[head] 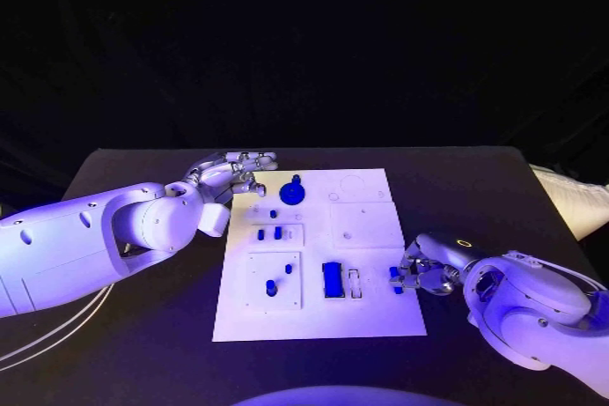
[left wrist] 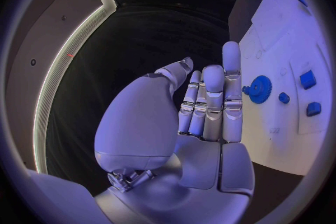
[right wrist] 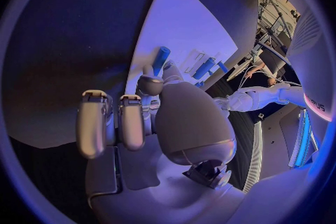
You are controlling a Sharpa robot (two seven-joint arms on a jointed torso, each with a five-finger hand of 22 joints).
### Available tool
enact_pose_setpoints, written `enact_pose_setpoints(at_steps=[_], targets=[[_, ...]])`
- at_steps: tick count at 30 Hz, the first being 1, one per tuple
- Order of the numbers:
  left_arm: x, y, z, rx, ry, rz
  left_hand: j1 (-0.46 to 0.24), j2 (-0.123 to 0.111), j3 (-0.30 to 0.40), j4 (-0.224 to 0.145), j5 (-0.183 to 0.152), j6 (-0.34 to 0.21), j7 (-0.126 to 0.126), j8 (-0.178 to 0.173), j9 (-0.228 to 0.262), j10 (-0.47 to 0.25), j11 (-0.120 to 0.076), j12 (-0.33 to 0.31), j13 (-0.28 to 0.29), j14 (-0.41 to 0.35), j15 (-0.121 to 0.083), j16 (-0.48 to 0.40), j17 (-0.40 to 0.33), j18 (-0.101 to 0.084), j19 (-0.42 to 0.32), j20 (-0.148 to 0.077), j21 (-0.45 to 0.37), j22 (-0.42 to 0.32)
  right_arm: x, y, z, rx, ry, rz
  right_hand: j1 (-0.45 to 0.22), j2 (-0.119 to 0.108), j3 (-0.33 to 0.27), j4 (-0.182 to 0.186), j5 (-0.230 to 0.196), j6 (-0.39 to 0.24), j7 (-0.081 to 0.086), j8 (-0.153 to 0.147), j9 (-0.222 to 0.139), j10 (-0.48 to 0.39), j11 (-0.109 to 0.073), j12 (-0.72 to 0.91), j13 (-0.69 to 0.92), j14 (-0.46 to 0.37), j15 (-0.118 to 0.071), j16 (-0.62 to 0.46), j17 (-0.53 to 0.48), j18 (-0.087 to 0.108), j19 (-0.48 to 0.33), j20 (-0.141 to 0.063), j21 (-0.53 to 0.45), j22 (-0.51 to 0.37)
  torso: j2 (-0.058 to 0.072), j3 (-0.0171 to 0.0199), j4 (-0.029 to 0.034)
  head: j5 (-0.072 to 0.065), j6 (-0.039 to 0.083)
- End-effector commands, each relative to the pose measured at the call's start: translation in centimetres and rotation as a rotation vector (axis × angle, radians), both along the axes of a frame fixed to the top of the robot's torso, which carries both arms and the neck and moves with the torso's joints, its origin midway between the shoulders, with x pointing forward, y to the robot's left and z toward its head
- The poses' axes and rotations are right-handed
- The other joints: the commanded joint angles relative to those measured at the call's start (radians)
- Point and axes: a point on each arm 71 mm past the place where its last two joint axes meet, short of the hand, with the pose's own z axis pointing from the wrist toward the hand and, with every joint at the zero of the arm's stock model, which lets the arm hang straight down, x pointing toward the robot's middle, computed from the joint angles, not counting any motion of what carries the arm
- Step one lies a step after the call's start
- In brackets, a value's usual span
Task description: Assemble the parts on the task board
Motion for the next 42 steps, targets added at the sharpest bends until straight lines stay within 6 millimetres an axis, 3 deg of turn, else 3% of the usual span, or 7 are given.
enact_pose_setpoints(at_steps=[1, 10, 14, 23, 29, 35, 42], targets=[[0.0, -0.2, 0.1, -0.013, -0.003, -0.016, -0.002, 0.008, -0.002, -0.007, 0.007, -0.003, -0.001, 0.007, 0.001, -0.006, 0.002, 0.004, 0.0, -0.005, -0.001, 0.005, -0.001, 0.009, -0.005, -0.002, -0.006, -0.001, -0.1, 0.4, -0.5, -0.066, 0.003, 0.038, 0.001, -0.009, -0.006, -0.001, -0.009, 0.005, -0.001, -0.005, -0.001, 0.004, -0.001, -0.005, 0.001, 0.061, -0.001, -0.002, 0.03, -0.014, -0.001, -0.002, -0.004, -0.001, 0.0, -0.0001, -0.0005, 0.002, -0.001], [0.0, -0.2, 0.1, -0.012, -0.002, -0.016, -0.002, 0.008, -0.002, -0.007, 0.007, -0.003, -0.001, 0.007, 0.001, -0.006, 0.002, 0.004, 0.0, -0.005, -0.001, 0.005, -0.001, 0.009, -0.005, -0.002, -0.006, -0.001, 0.1, 1.3, -1.0, -0.165, -0.028, 0.105, 0.074, -0.002, 0.016, -0.042, -0.045, 0.009, -0.003, -0.014, 0.004, 0.001, -0.005, -0.014, 0.001, 0.06, -0.004, -0.003, 0.03, -0.014, -0.002, -0.004, -0.005, 0.0, 0.0, -0.0005, -0.0017, 0.004, -0.003], [0.0, -0.3, 0.0, -0.013, -0.002, -0.017, -0.002, 0.008, -0.002, -0.007, 0.007, -0.003, -0.001, 0.007, 0.001, -0.006, 0.002, 0.004, 0.0, -0.005, -0.001, 0.005, -0.001, 0.009, -0.005, -0.002, -0.006, -0.001, 0.2, 1.6, -1.4, -0.221, -0.022, 0.134, 0.145, 0.028, 0.071, -0.077, -0.137, 0.007, -0.005, -0.024, 0.004, -0.008, -0.007, -0.035, -0.009, 0.059, -0.007, -0.006, 0.026, -0.014, -0.004, -0.007, -0.008, -0.003, -0.001, -0.0007, -0.0002, 0.005, -0.003], [-0.1, -0.3, 0.0, -0.012, -0.001, -0.018, -0.002, 0.008, -0.002, -0.007, 0.007, -0.003, -0.001, 0.007, 0.001, -0.006, 0.002, 0.004, 0.0, -0.005, -0.001, 0.005, -0.001, 0.009, -0.005, -0.002, -0.006, -0.001, 0.2, 2.2, -1.5, -0.241, -0.035, 0.153, 0.232, 0.027, 0.18, -0.134, -0.119, 0.012, -0.002, -0.043, 0.001, -0.025, -0.006, -0.066, -0.023, 0.058, -0.007, -0.011, 0.022, -0.013, -0.007, -0.008, -0.012, -0.008, -0.001, -0.0006, -0.0014, 0.005, -0.002], [-0.1, -0.3, 0.0, -0.012, -0.001, -0.019, -0.002, 0.009, -0.002, -0.008, 0.007, -0.003, -0.001, 0.007, 0.001, -0.008, 0.002, 0.006, 0.0, -0.006, -0.001, 0.006, -0.003, 0.009, -0.006, -0.002, -0.006, -0.001, 0.2, 2.3, -1.1, -0.141, -0.057, 0.113, 0.202, -0.01, 0.294, -0.136, -0.016, 0.012, 0.005, -0.059, 0.003, -0.021, -0.001, -0.074, -0.025, 0.059, -0.002, -0.012, 0.025, -0.013, -0.006, -0.004, -0.013, -0.007, -0.001, -0.0006, -0.0012, 0.005, -0.002], [-0.1, -0.3, 0.0, -0.012, -0.002, -0.02, -0.002, 0.009, -0.002, -0.008, 0.007, -0.003, -0.001, 0.007, 0.001, -0.008, 0.002, 0.007, 0.0, -0.006, -0.001, 0.006, -0.003, 0.009, -0.006, -0.002, -0.006, -0.001, 0.1, 2.4, -1.0, -0.088, -0.05, 0.09, 0.138, -0.078, 0.431, -0.133, 0.009, 0.016, 0.002, -0.072, 0.011, -0.016, -0.001, -0.085, -0.029, 0.059, -0.003, -0.013, 0.025, -0.013, -0.006, -0.002, -0.014, -0.006, -0.001, -0.0015, -0.0006, 0.004, -0.001], [-0.1, -0.3, 0.0, -0.012, -0.002, -0.02, -0.002, 0.009, -0.002, -0.008, 0.007, -0.003, -0.001, 0.007, 0.001, -0.008, 0.002, 0.007, 0.0, -0.006, -0.001, 0.006, -0.003, 0.009, -0.006, -0.002, -0.006, -0.001, -0.1, 2.5, -0.6, -0.022, -0.063, 0.058, 0.064, -0.126, 0.53, -0.125, 0.075, 0.026, 0.0, -0.074, 0.025, -0.003, -0.004, -0.076, -0.021, 0.062, -0.004, -0.008, 0.036, -0.014, -0.002, -0.004, -0.01, 0.001, -0.001, -0.0011, -0.0013, 0.004, -0.002]])
